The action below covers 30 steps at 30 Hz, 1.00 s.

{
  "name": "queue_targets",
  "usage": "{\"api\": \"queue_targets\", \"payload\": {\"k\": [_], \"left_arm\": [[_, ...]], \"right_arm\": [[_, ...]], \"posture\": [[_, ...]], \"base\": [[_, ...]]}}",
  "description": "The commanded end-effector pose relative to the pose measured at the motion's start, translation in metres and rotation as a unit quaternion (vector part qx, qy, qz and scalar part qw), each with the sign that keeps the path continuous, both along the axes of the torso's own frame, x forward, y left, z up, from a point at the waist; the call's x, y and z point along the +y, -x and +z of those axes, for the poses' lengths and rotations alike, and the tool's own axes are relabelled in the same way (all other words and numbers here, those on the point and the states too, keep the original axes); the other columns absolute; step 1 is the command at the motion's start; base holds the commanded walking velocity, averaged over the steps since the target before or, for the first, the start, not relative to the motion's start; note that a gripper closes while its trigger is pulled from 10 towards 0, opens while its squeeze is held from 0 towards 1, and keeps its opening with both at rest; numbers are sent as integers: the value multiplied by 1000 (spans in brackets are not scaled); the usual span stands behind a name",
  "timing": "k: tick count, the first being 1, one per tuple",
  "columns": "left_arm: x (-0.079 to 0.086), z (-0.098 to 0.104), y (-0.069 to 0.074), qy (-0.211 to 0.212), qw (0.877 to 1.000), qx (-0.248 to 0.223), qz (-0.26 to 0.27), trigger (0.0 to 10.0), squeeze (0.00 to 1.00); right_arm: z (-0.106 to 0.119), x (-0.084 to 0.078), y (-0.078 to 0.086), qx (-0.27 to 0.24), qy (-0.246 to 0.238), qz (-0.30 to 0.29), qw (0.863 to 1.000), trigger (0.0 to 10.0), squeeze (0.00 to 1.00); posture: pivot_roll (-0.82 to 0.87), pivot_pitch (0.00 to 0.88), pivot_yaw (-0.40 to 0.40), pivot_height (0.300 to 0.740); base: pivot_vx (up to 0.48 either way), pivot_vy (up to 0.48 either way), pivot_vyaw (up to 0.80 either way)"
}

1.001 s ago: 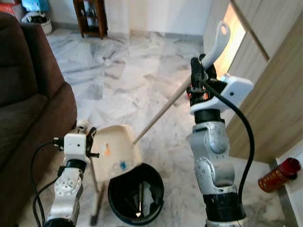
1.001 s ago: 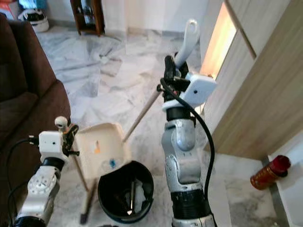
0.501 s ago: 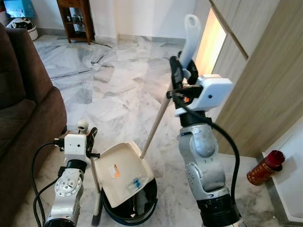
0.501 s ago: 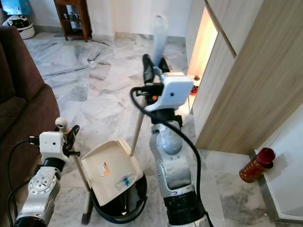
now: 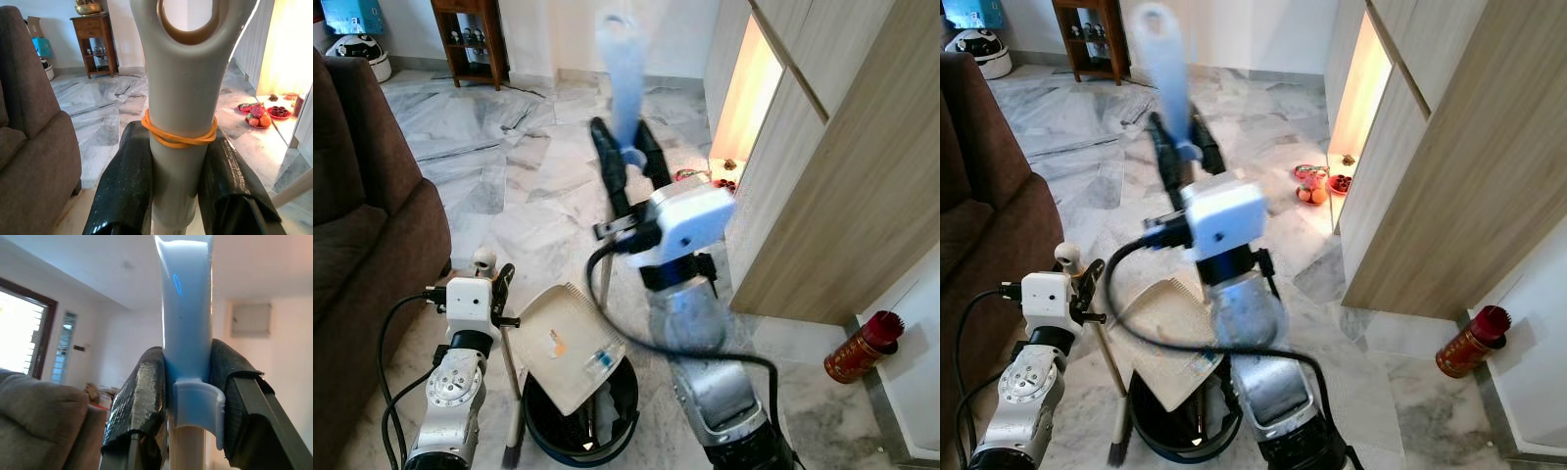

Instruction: Sweep floor

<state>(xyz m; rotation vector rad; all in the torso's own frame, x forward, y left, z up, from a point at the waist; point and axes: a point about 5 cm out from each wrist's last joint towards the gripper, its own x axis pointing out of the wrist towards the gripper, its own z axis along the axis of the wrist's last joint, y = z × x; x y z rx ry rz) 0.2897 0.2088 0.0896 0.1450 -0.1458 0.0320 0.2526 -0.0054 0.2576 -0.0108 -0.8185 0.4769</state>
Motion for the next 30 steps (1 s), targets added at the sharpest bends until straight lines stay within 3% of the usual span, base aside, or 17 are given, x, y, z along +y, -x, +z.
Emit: {"api": "queue_targets", "payload": {"k": [1, 5, 30], "left_arm": [[-4, 11, -3, -5, 1000, -28, -11, 10000, 0], [-4, 10, -3, -5, 1000, -27, -12, 10000, 0], [-7, 12, -5, -4, 999, -31, -15, 10000, 0]], "right_arm": [[20, 2, 17, -80, -1, 11, 997, 10000, 0], [19, 11, 27, -124, 40, 18, 991, 10000, 0], [16, 15, 31, -130, 47, 13, 990, 10000, 0]], "posture": [[73, 61, -28, 740], [71, 59, -25, 740], [70, 40, -31, 740]], "base": [[0, 0, 0], [0, 0, 0], [0, 0, 0]]}}
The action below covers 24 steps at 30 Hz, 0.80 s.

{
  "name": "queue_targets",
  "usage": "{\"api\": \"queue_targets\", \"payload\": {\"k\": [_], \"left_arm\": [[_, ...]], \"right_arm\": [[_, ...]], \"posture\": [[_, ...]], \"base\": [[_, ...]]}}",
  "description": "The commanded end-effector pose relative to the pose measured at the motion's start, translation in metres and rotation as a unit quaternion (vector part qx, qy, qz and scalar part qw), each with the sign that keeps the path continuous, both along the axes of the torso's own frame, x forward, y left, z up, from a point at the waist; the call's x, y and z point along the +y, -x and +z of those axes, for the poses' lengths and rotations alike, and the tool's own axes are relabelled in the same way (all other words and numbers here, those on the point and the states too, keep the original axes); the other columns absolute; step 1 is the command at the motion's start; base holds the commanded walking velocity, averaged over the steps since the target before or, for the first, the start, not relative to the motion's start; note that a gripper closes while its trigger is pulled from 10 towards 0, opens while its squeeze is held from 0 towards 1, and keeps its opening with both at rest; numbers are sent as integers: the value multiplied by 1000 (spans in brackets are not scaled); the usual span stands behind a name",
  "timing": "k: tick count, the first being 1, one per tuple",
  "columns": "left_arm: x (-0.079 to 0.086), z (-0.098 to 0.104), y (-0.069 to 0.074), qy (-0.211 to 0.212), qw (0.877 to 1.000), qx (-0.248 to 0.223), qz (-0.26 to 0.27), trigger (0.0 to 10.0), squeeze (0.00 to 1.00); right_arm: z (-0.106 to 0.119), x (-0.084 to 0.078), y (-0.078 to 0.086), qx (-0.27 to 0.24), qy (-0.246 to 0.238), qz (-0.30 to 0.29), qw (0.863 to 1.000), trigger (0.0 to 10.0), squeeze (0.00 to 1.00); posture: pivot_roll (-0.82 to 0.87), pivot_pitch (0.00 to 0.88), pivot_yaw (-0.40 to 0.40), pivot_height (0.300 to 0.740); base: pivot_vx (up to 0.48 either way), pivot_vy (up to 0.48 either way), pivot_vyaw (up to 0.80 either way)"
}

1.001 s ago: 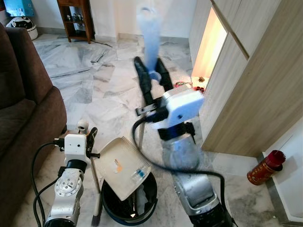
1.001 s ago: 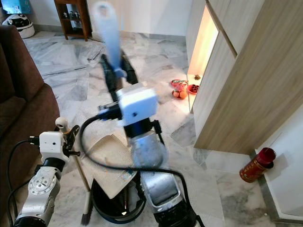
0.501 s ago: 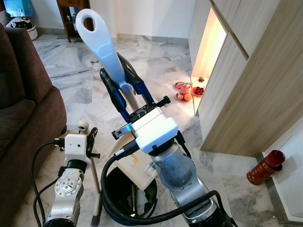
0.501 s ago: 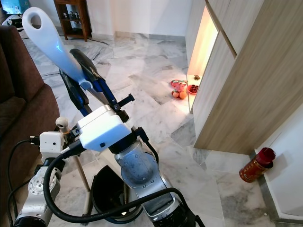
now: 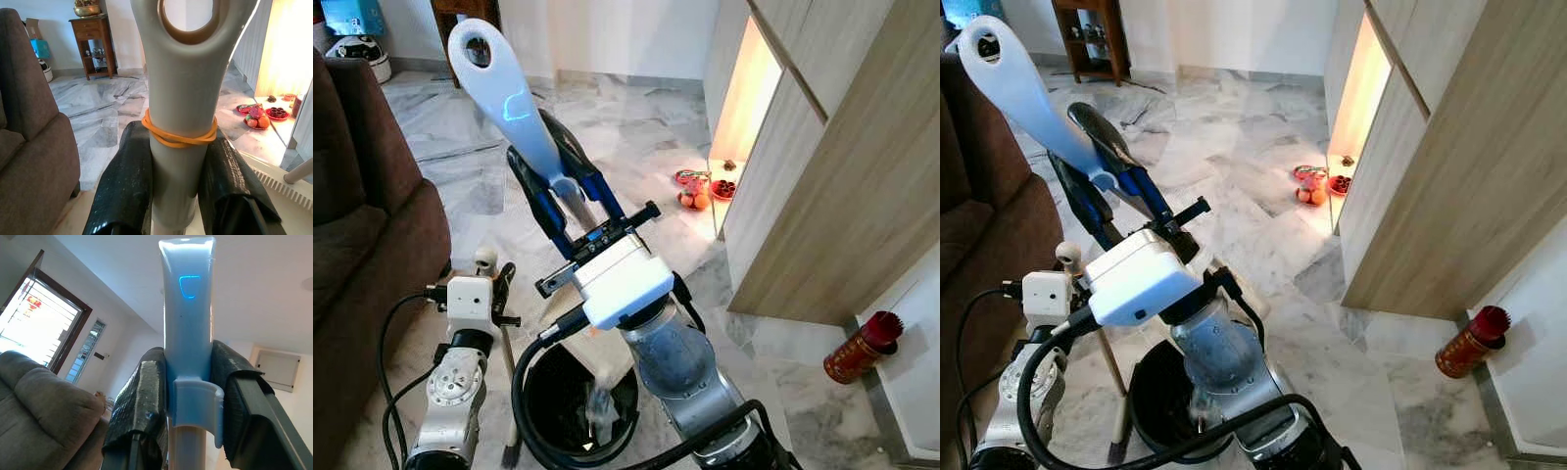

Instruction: Sweep floor

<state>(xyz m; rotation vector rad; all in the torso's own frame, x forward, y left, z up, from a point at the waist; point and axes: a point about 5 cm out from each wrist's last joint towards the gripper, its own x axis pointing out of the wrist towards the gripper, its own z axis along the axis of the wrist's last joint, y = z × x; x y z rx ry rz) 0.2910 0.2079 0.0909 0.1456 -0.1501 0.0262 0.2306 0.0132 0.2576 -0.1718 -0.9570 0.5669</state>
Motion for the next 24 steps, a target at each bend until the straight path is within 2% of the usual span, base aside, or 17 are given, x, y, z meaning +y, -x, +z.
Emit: {"api": "queue_targets", "payload": {"k": [1, 7, 9, 13, 14, 15, 16, 18, 19, 21, 24], "left_arm": [[-6, 10, -4, -4, 999, -29, -12, 10000, 0], [-7, 10, -4, -3, 1000, -28, -14, 10000, 0], [-7, 9, -5, -3, 1000, -26, -14, 10000, 0], [-7, 9, -5, -2, 1000, -26, -15, 10000, 0], [-7, 9, -5, -1, 1000, -25, -15, 10000, 0], [-7, 9, -5, 0, 1000, -24, -16, 10000, 0], [-7, 9, -5, 0, 1000, -24, -16, 10000, 0], [-8, 8, -5, 0, 1000, -24, -17, 10000, 0], [-8, 8, -5, 0, 1000, -24, -17, 10000, 0], [-7, 8, -5, 1, 1000, -23, -18, 10000, 0], [-6, 6, -4, 0, 1000, -18, -21, 10000, 0]], "right_arm": [[16, -4, 7, -39, -25, 0, 999, 10000, 0], [17, -15, -6, -29, -31, -50, 998, 10000, 0], [19, -35, -28, -13, -42, -110, 993, 10000, 0], [19, -47, -39, -12, -39, -142, 989, 10000, 0], [15, -62, -53, 5, -39, -184, 982, 10000, 0], [6, -79, -69, 33, -37, -239, 970, 10000, 0], [6, -79, -69, 33, -37, -239, 970, 10000, 0], [-7, -100, -82, 68, -52, -279, 956, 10000, 0], [-7, -100, -82, 68, -52, -279, 956, 10000, 0], [-20, -116, -93, 98, -46, -318, 942, 10000, 0], [-45, -135, -109, 159, -61, -335, 927, 10000, 0]], "posture": [[69, 39, -31, 740], [68, 39, -31, 740], [66, 39, -33, 740], [67, 39, -36, 740], [64, 37, -37, 740], [65, 36, -39, 740], [65, 36, -39, 740], [73, 34, -41, 740], [73, 34, -41, 740], [71, 27, -42, 740], [78, 16, -42, 740]], "base": [[0, 0, 0], [0, 0, 0], [0, 0, 0], [0, 0, 0], [0, 0, 0], [0, 0, 0], [0, 0, 0], [0, 0, 0], [0, 0, 0], [0, 0, 0], [0, 0, 0]]}}
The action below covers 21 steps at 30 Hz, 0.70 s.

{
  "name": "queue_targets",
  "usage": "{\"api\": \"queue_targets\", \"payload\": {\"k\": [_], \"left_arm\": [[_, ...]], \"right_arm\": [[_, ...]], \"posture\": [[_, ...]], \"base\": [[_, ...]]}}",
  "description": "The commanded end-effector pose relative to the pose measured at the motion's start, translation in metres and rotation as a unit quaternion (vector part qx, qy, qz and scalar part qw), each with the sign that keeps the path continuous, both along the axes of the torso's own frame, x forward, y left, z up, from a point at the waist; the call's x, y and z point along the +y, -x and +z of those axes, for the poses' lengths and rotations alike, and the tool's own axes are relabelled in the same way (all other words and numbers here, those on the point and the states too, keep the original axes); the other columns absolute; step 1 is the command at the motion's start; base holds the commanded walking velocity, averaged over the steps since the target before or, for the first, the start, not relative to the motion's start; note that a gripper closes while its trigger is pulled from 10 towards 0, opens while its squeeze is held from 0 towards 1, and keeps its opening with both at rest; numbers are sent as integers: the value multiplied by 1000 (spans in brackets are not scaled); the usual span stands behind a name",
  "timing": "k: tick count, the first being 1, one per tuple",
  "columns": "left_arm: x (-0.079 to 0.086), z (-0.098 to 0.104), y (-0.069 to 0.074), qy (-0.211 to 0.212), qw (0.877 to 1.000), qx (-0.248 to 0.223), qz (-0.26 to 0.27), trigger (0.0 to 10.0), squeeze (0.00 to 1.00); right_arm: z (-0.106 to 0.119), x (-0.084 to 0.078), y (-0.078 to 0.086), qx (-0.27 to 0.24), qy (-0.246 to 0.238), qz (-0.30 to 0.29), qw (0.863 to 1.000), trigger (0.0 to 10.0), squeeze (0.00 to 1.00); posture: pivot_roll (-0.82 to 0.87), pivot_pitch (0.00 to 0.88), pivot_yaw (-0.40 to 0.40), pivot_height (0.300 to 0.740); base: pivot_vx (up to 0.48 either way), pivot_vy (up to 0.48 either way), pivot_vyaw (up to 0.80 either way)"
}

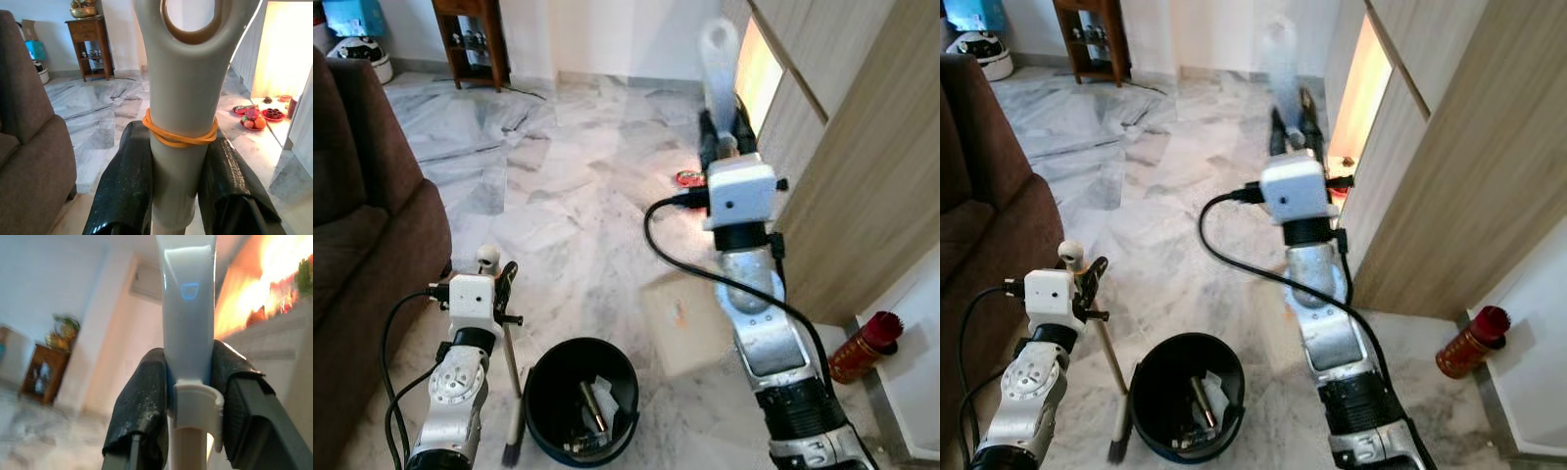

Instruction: Sweep floor

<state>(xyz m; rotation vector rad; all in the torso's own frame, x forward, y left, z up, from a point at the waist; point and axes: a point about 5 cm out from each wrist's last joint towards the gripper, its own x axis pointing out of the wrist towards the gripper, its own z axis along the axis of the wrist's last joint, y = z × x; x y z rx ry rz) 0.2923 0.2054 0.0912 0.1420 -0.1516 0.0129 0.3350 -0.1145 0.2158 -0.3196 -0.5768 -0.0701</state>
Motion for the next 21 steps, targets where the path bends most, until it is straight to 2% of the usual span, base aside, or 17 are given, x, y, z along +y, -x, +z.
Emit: {"api": "queue_targets", "payload": {"k": [1, 8, 16, 21], "left_arm": [[-4, 6, -3, -1, 1000, -16, -15, 10000, 0], [-1, 2, 1, 0, 1000, -6, -19, 10000, 0], [5, -2, 3, -4, 1000, 3, -17, 10000, 0], [11, -3, 3, -5, 1000, 7, -10, 10000, 0]], "right_arm": [[-8, -10, -7, 18, -33, -11, 999, 10000, 0], [-51, -31, -21, 103, -70, -43, 991, 10000, 0], [-71, -35, -25, 129, -54, -47, 989, 10000, 0], [-80, -35, -26, 144, -63, -51, 986, 10000, 0]], "posture": [[83, 12, -43, 740], [108, 0, -40, 740], [126, 0, -36, 740], [131, 0, -29, 740]], "base": [[0, 0, 0], [0, 0, 0], [0, 0, 0], [0, 0, 0]]}}
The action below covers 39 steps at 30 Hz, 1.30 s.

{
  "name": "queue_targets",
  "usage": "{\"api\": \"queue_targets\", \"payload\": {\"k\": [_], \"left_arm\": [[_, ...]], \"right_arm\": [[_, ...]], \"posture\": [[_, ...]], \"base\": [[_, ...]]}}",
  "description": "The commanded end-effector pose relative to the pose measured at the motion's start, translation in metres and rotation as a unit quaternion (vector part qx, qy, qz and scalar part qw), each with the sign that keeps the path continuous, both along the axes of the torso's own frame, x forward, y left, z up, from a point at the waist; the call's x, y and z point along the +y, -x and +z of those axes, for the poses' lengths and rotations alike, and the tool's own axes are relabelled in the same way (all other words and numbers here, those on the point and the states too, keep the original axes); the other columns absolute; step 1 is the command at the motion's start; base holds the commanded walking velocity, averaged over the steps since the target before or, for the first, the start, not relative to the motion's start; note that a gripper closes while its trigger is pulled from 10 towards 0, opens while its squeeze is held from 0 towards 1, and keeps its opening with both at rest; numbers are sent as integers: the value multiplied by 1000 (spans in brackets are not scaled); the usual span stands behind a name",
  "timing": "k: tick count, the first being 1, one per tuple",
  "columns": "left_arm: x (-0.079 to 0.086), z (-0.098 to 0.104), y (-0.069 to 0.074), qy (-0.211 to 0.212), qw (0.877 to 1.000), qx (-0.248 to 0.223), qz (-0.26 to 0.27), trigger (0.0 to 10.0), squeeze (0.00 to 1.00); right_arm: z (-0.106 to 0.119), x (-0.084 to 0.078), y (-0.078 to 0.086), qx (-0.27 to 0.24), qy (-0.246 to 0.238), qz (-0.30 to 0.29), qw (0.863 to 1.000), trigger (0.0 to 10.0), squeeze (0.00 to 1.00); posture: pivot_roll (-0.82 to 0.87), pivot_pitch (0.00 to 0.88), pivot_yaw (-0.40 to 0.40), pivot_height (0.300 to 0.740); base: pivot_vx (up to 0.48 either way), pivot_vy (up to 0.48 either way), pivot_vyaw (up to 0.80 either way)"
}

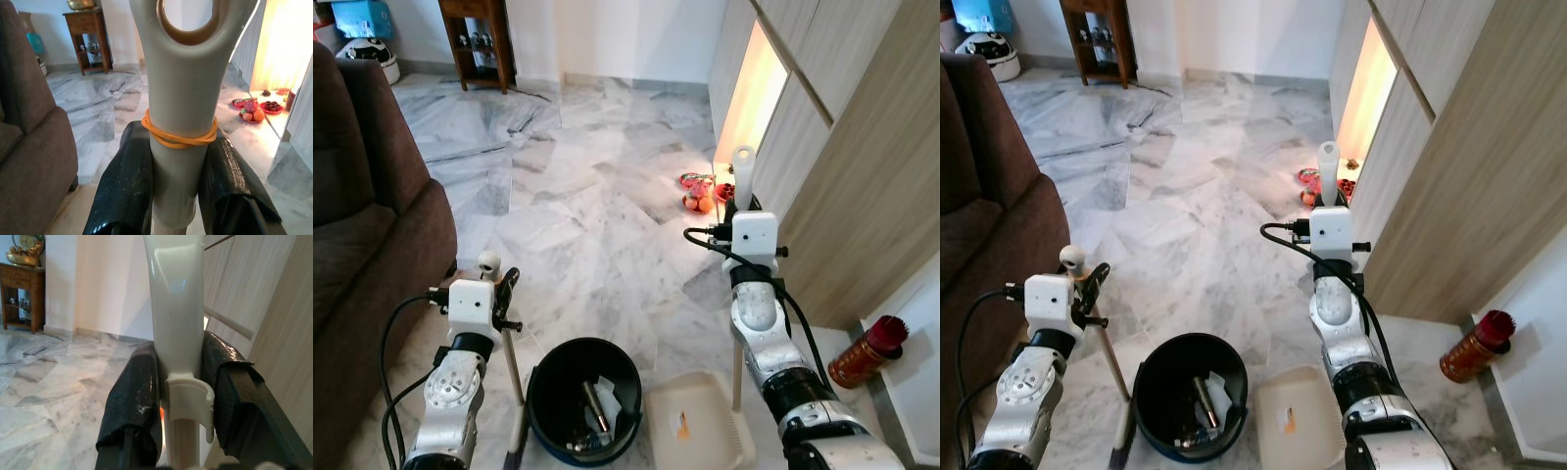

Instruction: Sweep floor

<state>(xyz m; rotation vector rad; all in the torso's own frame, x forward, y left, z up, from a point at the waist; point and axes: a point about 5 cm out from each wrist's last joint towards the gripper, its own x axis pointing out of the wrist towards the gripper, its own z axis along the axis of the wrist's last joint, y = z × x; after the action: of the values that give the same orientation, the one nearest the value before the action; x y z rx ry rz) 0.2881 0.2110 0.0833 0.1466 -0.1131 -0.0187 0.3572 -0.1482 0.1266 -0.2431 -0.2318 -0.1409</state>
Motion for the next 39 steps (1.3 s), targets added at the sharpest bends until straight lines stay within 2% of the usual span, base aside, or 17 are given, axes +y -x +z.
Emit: {"api": "queue_targets", "payload": {"k": [1, 6, 8, 13, 20, 26, 32, 36, 39], "left_arm": [[7, 5, -2, -2, 1000, -12, 6, 10000, 0], [11, 4, -4, -3, 1000, -7, 16, 10000, 0], [17, 2, -1, 4, 1000, -5, 30, 10000, 0], [18, -4, 5, 8, 999, 2, 34, 10000, 0], [21, -16, 16, 15, 999, 16, 48, 10000, 0], [25, -20, 19, 14, 998, 20, 62, 10000, 0], [28, -14, 19, -4, 996, 1, 86, 10000, 0], [30, -11, 22, -13, 996, -7, 88, 10000, 0], [33, -12, 24, -19, 996, -4, 92, 10000, 0]], "right_arm": [[8, -2, -4, -16, -7, -5, 1000, 10000, 0], [-7, -7, -4, 28, -9, -10, 1000, 10000, 0], [-20, -12, -2, 67, -9, -22, 997, 10000, 0], [-36, -24, 4, 108, -19, -39, 993, 10000, 0], [-49, -38, 13, 131, -28, -51, 990, 10000, 0], [-59, -44, 18, 159, -44, -53, 985, 10000, 0], [-55, -42, 18, 129, -84, -29, 988, 10000, 0], [-64, -43, 25, 138, -119, -27, 983, 10000, 0], [-67, -43, 28, 139, -124, -32, 982, 10000, 0]], "posture": [[132, 0, -29, 740], [164, 0, -42, 740], [173, 0, -51, 740], [181, 0, -61, 740], [174, 0, -95, 740], [165, 0, -110, 740], [163, 0, -92, 740], [172, 0, -66, 740], [172, 0, -51, 740]], "base": [[0, 0, 0], [0, 0, 0], [0, 0, 0], [0, 0, 0], [0, 0, 0], [0, 0, 0], [0, 0, 0], [0, 0, 0], [0, 0, 0]]}}
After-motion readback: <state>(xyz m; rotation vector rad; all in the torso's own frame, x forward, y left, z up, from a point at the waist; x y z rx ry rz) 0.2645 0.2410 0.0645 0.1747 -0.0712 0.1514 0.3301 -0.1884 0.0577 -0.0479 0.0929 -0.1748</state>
